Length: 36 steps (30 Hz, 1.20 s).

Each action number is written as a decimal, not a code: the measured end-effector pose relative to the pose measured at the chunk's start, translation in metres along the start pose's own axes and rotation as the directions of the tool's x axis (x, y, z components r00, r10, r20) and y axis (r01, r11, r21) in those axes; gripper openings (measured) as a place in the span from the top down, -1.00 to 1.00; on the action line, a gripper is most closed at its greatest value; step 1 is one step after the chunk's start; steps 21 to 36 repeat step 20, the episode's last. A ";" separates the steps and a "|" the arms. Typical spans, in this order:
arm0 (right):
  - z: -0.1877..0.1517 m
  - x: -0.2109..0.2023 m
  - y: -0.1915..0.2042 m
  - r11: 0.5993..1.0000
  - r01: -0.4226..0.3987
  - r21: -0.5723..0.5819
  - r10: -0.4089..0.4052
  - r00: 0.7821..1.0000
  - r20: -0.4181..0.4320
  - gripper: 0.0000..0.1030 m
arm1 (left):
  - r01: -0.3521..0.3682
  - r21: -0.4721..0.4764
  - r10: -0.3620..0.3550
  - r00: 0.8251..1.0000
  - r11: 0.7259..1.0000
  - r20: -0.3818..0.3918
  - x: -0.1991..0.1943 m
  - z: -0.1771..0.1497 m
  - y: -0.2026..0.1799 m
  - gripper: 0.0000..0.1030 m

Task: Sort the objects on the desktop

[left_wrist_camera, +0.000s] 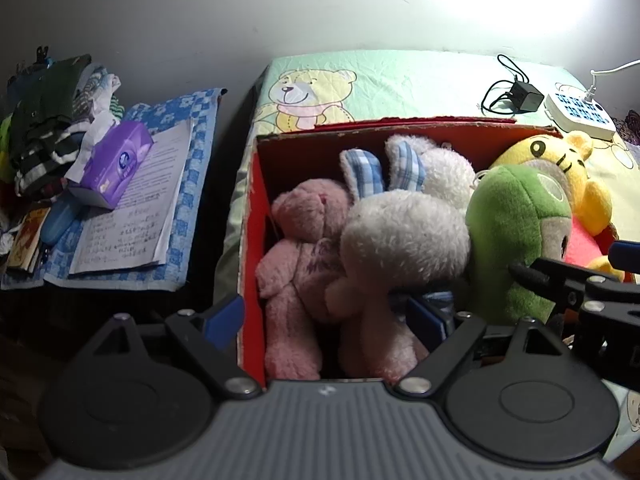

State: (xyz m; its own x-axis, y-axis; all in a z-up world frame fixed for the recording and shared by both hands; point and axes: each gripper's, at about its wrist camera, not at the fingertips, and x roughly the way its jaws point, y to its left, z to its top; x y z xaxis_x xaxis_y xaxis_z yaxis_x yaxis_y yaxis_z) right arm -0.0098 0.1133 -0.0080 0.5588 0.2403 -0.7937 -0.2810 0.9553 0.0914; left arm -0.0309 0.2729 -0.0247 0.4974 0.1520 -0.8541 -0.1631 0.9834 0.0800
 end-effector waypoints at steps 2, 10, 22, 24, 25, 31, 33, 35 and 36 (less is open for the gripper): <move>0.000 0.000 0.000 1.000 -0.001 -0.001 0.001 1.000 0.000 -0.46 | 0.000 0.000 0.000 1.000 1.000 0.001 0.000 0.000 0.000 -0.70; -0.001 0.000 -0.002 1.000 -0.007 0.001 0.007 1.000 0.003 -0.46 | 0.003 -0.001 -0.003 1.000 1.000 0.001 0.000 0.000 -0.001 -0.70; -0.001 -0.003 -0.002 1.000 -0.011 0.006 0.011 1.000 0.017 -0.46 | -0.020 0.004 0.020 0.996 1.000 0.084 -0.012 -0.002 -0.002 -0.70; -0.001 -0.003 -0.002 1.000 -0.011 0.006 0.011 1.000 0.017 -0.46 | -0.020 0.004 0.020 0.996 1.000 0.084 -0.012 -0.002 -0.002 -0.70; -0.001 -0.003 -0.002 1.000 -0.011 0.006 0.011 1.000 0.017 -0.46 | -0.020 0.004 0.020 0.996 1.000 0.084 -0.012 -0.002 -0.002 -0.70; -0.001 -0.003 -0.002 1.000 -0.011 0.006 0.011 1.000 0.017 -0.46 | -0.020 0.004 0.020 0.996 1.000 0.084 -0.012 -0.002 -0.002 -0.70; -0.001 -0.003 -0.002 1.000 -0.011 0.006 0.011 1.000 0.017 -0.46 | -0.020 0.004 0.020 0.996 1.000 0.084 -0.012 -0.002 -0.002 -0.70; -0.001 -0.003 -0.002 1.000 -0.011 0.006 0.011 1.000 0.017 -0.46 | -0.020 0.004 0.020 0.996 1.000 0.084 -0.012 -0.002 -0.002 -0.70; -0.001 -0.003 -0.002 1.000 -0.011 0.006 0.011 1.000 0.017 -0.46 | -0.020 0.004 0.020 0.996 1.000 0.084 -0.012 -0.002 -0.002 -0.70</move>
